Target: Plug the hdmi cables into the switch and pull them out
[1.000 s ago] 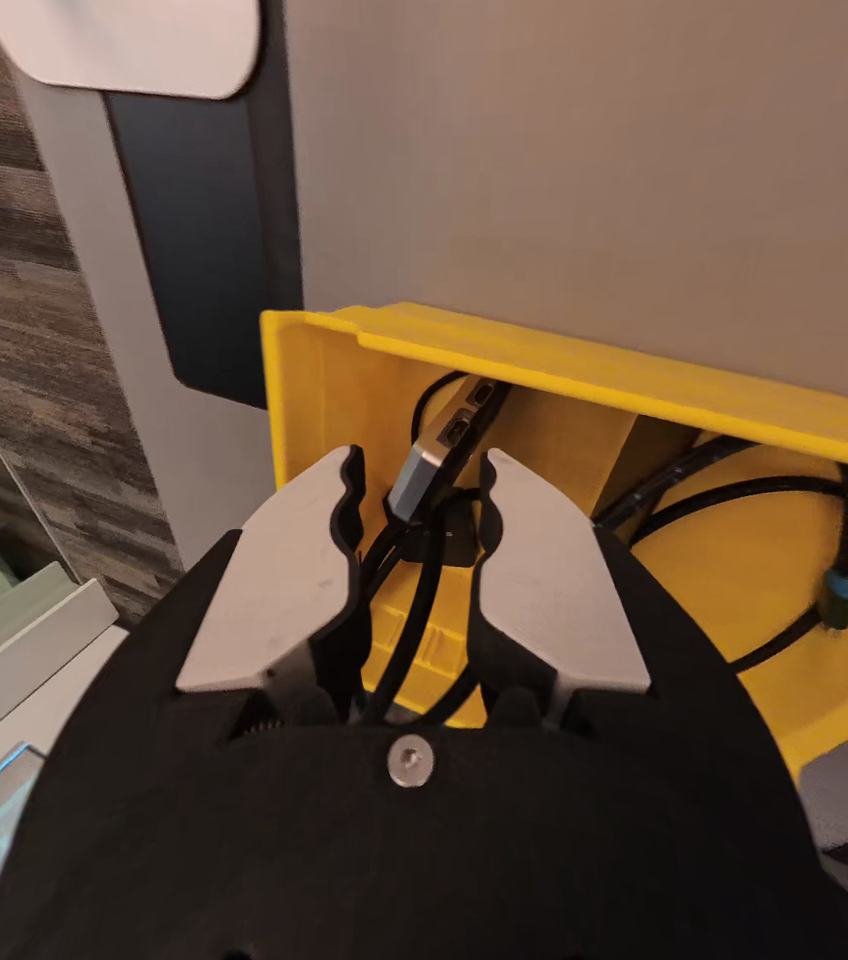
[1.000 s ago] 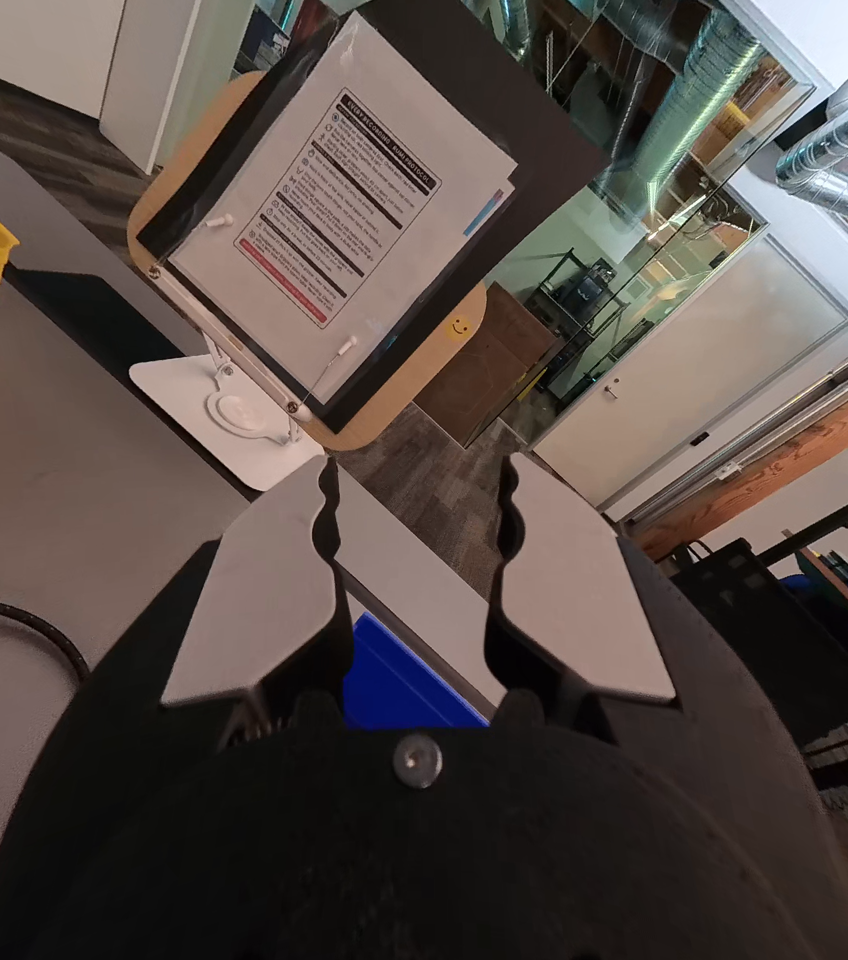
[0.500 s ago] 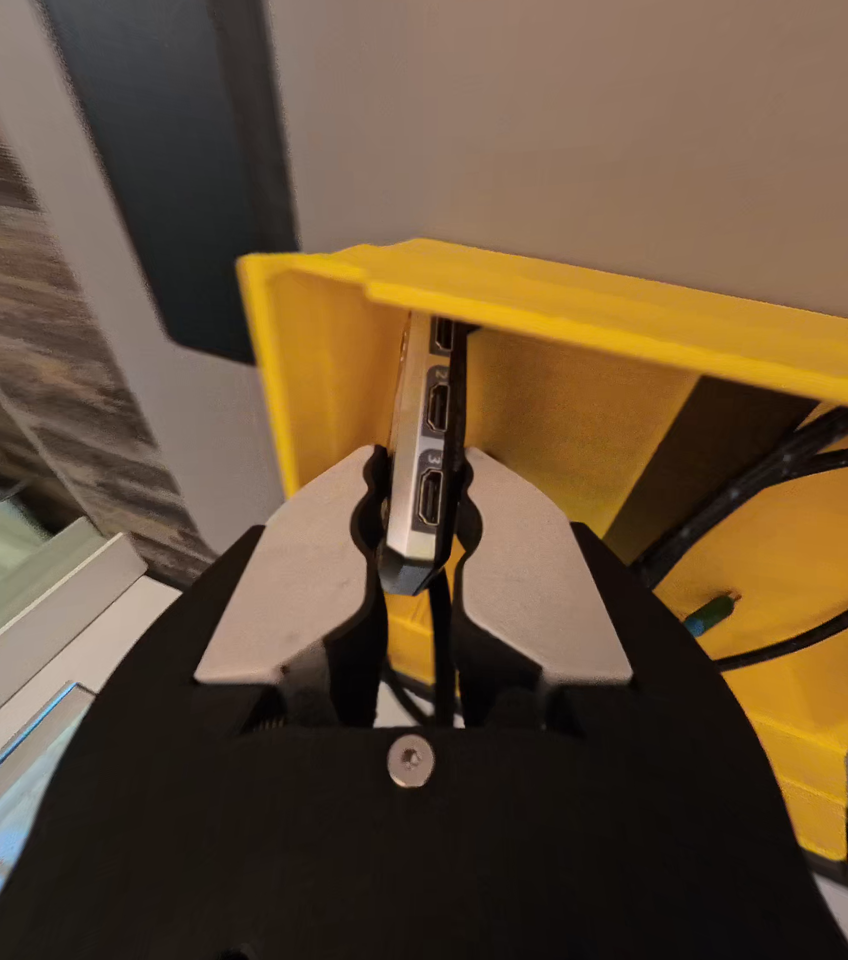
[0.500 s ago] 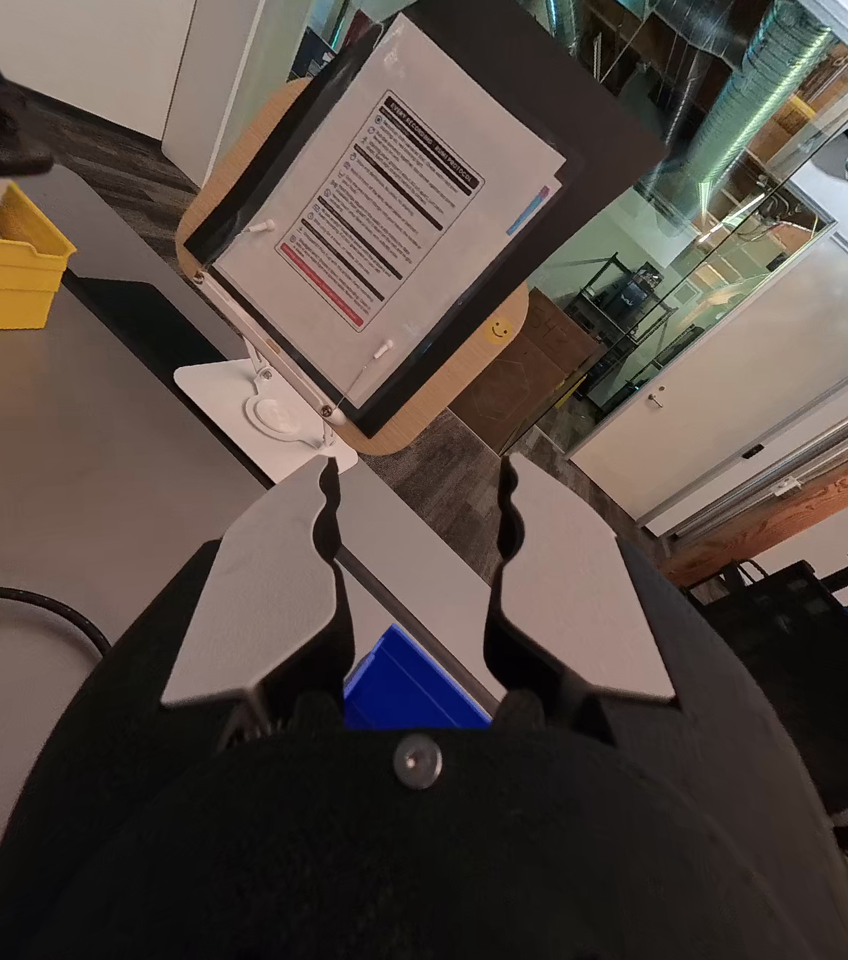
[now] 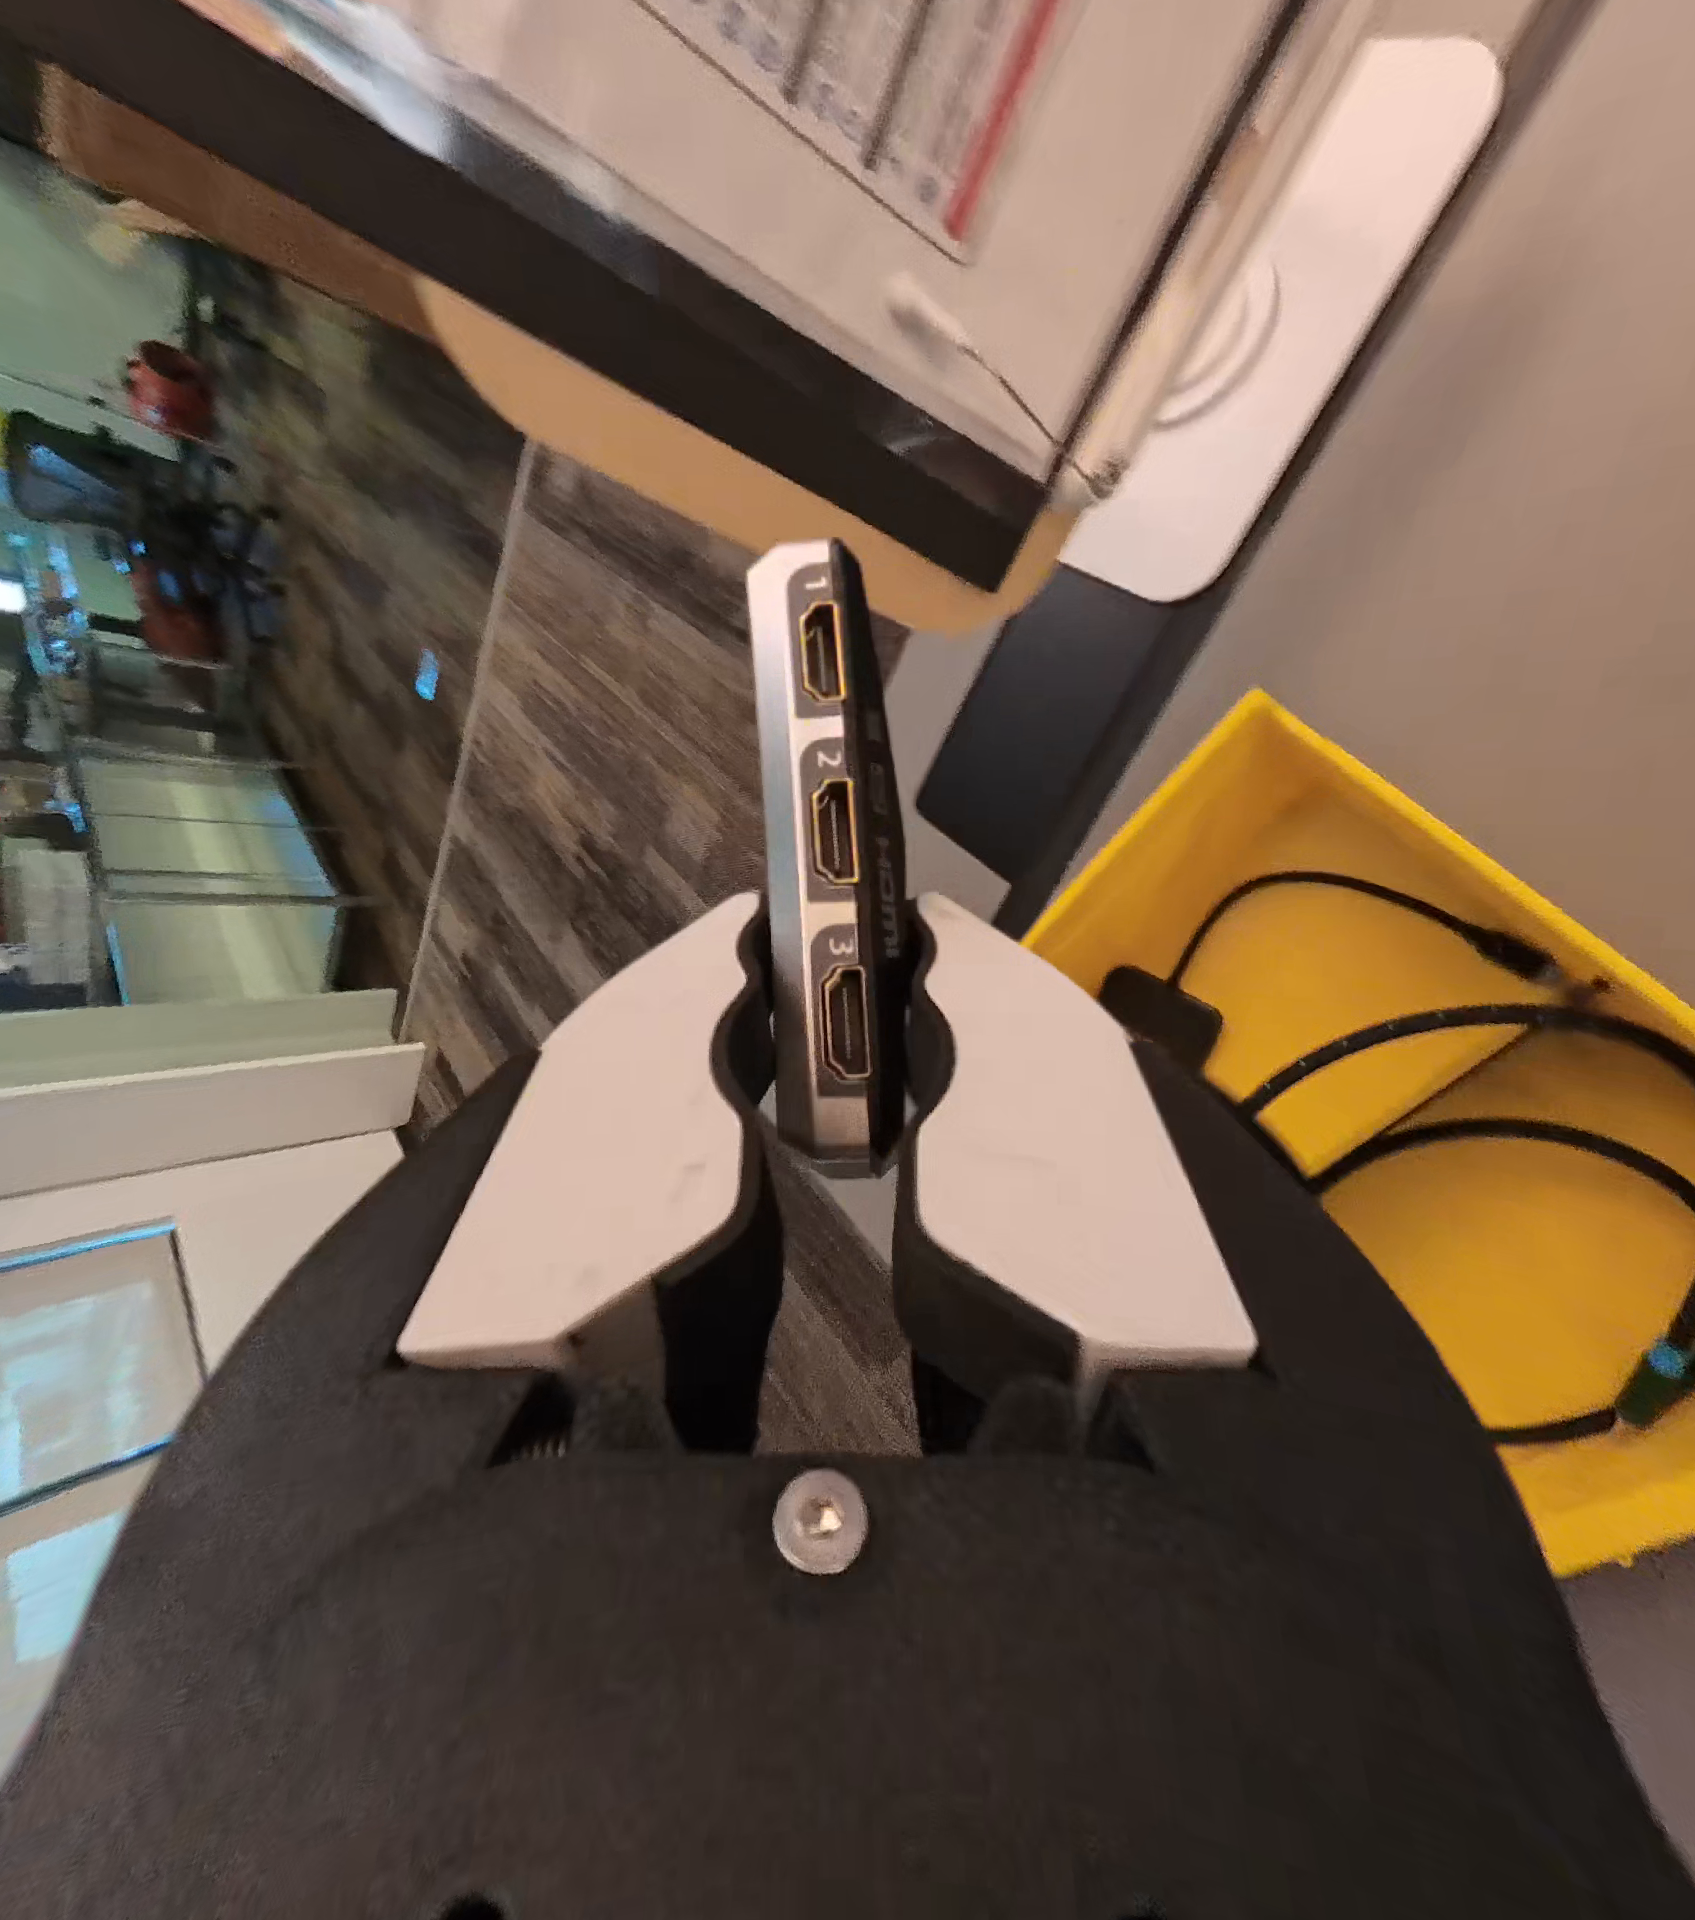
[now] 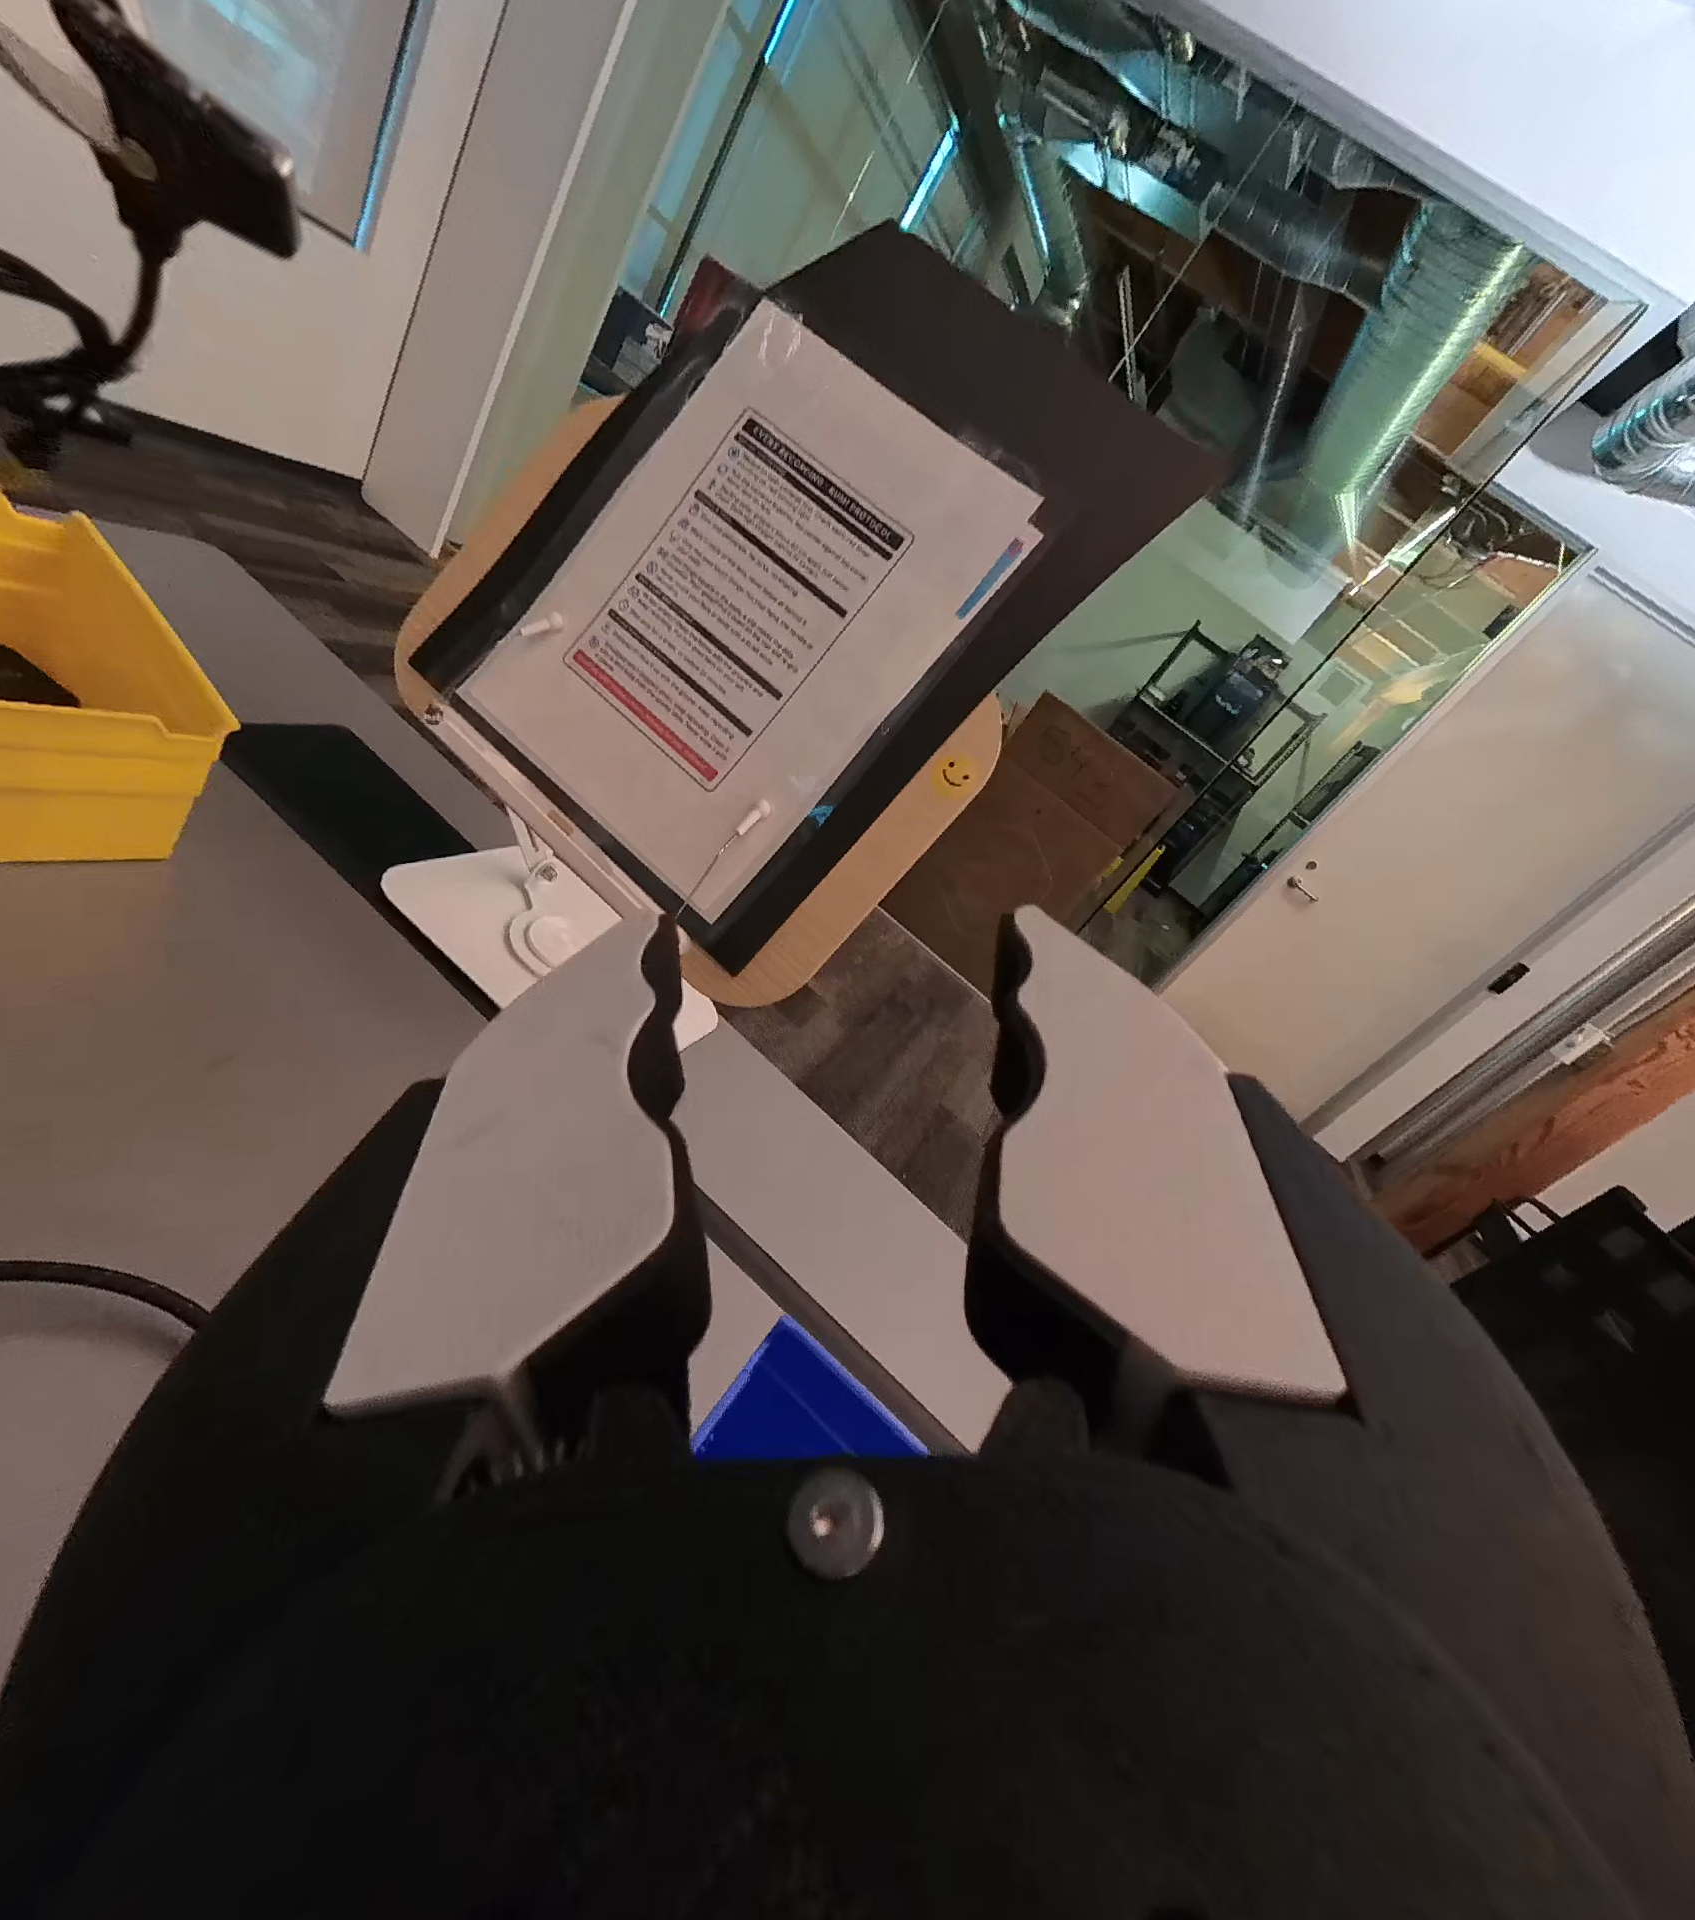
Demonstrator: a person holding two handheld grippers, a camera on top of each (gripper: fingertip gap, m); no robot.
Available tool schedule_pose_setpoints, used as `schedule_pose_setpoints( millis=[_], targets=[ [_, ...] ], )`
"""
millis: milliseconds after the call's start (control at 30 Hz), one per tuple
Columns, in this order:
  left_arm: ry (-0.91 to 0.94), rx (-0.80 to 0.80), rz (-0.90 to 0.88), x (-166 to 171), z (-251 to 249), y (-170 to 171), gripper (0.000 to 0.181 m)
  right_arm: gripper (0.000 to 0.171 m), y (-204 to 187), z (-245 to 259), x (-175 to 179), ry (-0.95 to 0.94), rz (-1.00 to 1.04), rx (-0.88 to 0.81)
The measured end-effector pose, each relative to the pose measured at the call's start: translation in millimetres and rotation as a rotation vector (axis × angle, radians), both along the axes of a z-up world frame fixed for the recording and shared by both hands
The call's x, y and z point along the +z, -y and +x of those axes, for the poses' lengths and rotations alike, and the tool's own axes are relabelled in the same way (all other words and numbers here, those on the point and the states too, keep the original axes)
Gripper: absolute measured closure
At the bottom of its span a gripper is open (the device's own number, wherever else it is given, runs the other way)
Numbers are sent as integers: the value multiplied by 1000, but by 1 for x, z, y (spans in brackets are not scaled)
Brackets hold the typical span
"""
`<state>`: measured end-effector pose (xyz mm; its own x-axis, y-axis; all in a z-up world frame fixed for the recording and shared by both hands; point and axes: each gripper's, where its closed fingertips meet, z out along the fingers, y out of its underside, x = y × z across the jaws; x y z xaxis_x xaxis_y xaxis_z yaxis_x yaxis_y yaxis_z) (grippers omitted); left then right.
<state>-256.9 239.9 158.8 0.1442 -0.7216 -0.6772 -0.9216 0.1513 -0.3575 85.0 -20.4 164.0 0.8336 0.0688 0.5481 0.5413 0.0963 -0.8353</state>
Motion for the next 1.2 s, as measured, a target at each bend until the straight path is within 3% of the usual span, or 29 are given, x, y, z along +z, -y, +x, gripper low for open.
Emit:
schedule_pose_setpoints(
  millis=[133, 367, 567, 833, 1200],
  targets=[
    [43, 42, 63, 29, 7, 7, 161, 112, 10, -2, 6, 2, 23, 14],
    [53, -111, 160, 28, 93, 85, 161, 113, 24, 3, 18, -29, 64, 38],
    [48, -282, 134, -54, 169, 149, 161, 113, 32, 9, 20, -43, 77, 40],
    [-129, -299, 61, -188, 201, 159, 161, 113, 34, 9, 21, -90, 79, 96],
    [-137, -302, 70, -249, 253, 175, 160, 113, 24, 14, 9, -45, 30, 47]
  ],
)
